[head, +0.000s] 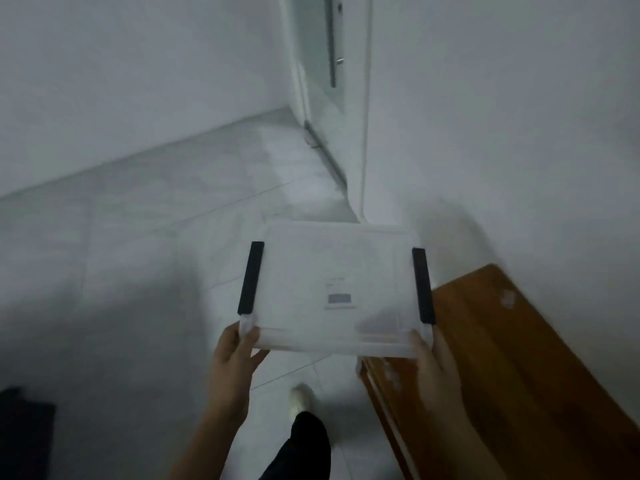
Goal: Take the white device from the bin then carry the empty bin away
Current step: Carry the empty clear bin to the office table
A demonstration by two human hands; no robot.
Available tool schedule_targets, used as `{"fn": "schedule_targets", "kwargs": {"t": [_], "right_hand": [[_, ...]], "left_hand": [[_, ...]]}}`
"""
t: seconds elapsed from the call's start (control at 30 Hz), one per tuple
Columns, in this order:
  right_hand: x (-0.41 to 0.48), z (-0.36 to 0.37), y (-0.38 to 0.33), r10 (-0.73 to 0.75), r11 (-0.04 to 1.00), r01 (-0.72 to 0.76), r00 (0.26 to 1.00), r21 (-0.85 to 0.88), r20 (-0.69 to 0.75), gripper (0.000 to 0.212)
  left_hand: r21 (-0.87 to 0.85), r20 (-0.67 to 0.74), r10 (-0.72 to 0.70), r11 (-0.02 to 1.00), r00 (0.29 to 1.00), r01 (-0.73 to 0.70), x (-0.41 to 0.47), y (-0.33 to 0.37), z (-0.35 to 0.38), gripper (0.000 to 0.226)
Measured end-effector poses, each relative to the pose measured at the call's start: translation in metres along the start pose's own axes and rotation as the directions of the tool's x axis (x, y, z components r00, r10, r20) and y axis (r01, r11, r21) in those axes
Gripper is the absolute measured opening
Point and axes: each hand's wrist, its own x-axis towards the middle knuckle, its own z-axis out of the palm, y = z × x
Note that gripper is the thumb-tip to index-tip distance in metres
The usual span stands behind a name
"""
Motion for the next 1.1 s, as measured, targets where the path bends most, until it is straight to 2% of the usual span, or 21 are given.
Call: {"fn": "schedule_targets", "kwargs": {"t": [0.03, 0.07, 0.1, 0.13, 0.33, 0.37, 0.47, 0.57, 0.7, 0.8, 0.97, 1.1], "right_hand": [[-0.044, -0.001, 0.080, -0.060, 0.990, 0.062, 0.998, -0.126, 0.024, 0.024], [-0.059, -0.003, 0.106, 0.023, 0.984, -0.008, 0.996, -0.177, 0.081, 0.024], [-0.057, 0.023, 0.101, 0.016, 0.964, 0.025, 0.988, -0.263, 0.155, 0.021], [-0.056, 0.055, 0.103, 0.027, 0.946, 0.018, 0.991, -0.324, 0.133, 0.017], [-0.029, 0.215, 0.111, -0.064, 0.885, 0.228, 0.923, -0.406, 0.379, 0.031], [-0.020, 0.238, 0.111, -0.062, 0.879, 0.237, 0.916, -0.413, 0.395, 0.036], [-0.001, 0.307, 0.108, -0.039, 0.883, 0.242, 0.893, -0.403, 0.449, 0.026], [0.027, 0.364, 0.105, -0.043, 0.883, 0.255, 0.880, -0.395, 0.473, 0.029], [0.083, 0.458, 0.099, -0.040, 0.875, 0.271, 0.867, -0.402, 0.497, 0.028], [0.124, 0.541, 0.090, -0.011, 0.884, 0.268, 0.830, -0.382, 0.557, 0.030], [0.163, 0.693, 0.056, 0.040, 0.859, 0.324, 0.730, -0.396, 0.682, 0.035], [0.165, 0.816, 0.047, 0.087, 0.828, 0.397, 0.607, -0.396, 0.790, 0.039]], "left_hand": [[-0.035, -0.055, -0.005, 0.999, 0.998, 0.003, 0.006, 0.002, -0.020, 0.012], [-0.072, -0.107, -0.012, 0.997, 0.994, 0.004, 0.014, 0.005, -0.041, 0.013], [-0.108, -0.156, -0.016, 0.994, 0.988, -0.001, 0.022, 0.007, -0.061, 0.014], [-0.140, -0.204, -0.021, 0.990, 0.979, -0.008, 0.031, 0.011, -0.079, 0.013], [-0.263, -0.402, -0.021, 0.960, 0.915, -0.094, 0.098, 0.046, -0.173, 0.009], [-0.273, -0.421, -0.017, 0.956, 0.907, -0.109, 0.112, 0.054, -0.186, 0.009], [-0.291, -0.459, -0.043, 0.951, 0.887, -0.105, 0.155, 0.073, -0.219, 0.013], [-0.301, -0.482, -0.055, 0.948, 0.875, -0.106, 0.203, 0.094, -0.239, 0.013], [-0.314, -0.505, -0.071, 0.943, 0.860, -0.107, 0.289, 0.126, -0.256, 0.012], [-0.324, -0.551, -0.071, 0.936, 0.832, -0.135, 0.361, 0.156, -0.274, 0.011], [-0.352, -0.691, -0.110, 0.915, 0.714, -0.199, 0.445, 0.210, -0.320, 0.015], [-0.387, -0.771, -0.152, 0.884, 0.619, -0.264, 0.486, 0.234, -0.374, 0.020]]}}
